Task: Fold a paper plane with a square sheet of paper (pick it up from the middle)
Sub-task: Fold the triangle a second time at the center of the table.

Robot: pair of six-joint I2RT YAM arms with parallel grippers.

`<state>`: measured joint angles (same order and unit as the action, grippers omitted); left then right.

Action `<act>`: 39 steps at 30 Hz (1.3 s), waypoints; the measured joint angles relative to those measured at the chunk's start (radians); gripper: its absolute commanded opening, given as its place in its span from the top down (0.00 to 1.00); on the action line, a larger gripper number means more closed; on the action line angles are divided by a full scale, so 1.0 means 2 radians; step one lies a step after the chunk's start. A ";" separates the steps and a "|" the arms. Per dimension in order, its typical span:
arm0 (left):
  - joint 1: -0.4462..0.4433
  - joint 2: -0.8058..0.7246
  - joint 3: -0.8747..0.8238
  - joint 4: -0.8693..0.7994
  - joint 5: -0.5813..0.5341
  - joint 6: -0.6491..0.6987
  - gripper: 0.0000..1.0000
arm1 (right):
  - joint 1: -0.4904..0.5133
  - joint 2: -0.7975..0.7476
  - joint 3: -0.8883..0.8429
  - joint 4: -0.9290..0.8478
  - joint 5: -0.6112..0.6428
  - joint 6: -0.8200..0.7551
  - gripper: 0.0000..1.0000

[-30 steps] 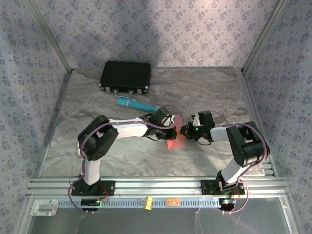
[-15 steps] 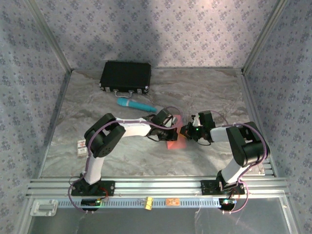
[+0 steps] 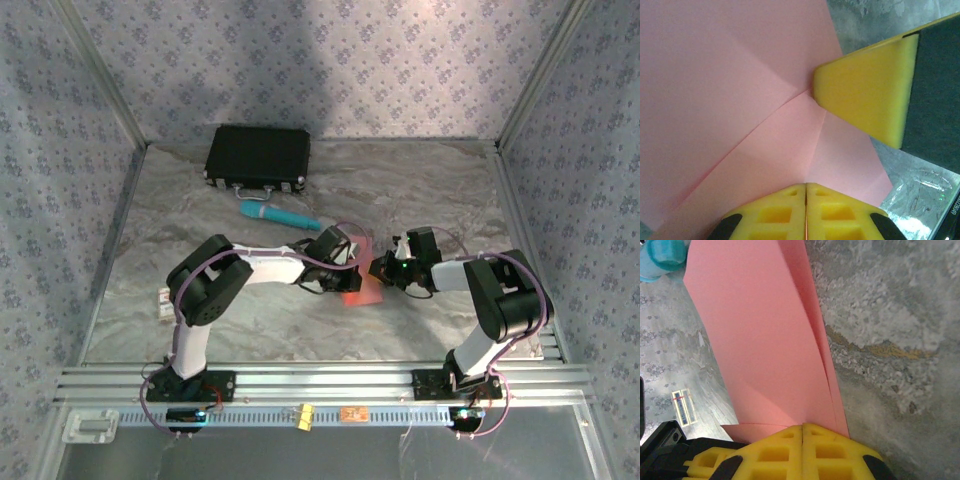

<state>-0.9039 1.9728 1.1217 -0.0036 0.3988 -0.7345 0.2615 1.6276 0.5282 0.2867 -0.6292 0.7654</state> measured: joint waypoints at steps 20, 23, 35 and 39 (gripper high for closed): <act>-0.001 -0.066 -0.015 0.030 -0.015 0.006 0.72 | -0.006 -0.116 0.004 -0.097 0.032 -0.020 0.86; -0.001 -0.086 -0.021 0.030 -0.026 0.006 0.78 | -0.002 -0.116 0.004 -0.097 0.032 -0.018 0.88; 0.004 -0.080 -0.066 0.014 -0.033 0.004 0.97 | 0.046 -0.087 0.008 -0.070 0.019 0.001 0.96; 0.004 -0.066 -0.067 0.016 -0.028 0.004 0.98 | 0.052 -0.076 0.010 -0.062 0.019 0.003 0.96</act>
<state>-0.8959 1.8412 0.9874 0.0280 0.3435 -0.7273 0.3664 1.4746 0.5491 0.1631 -0.5911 0.7712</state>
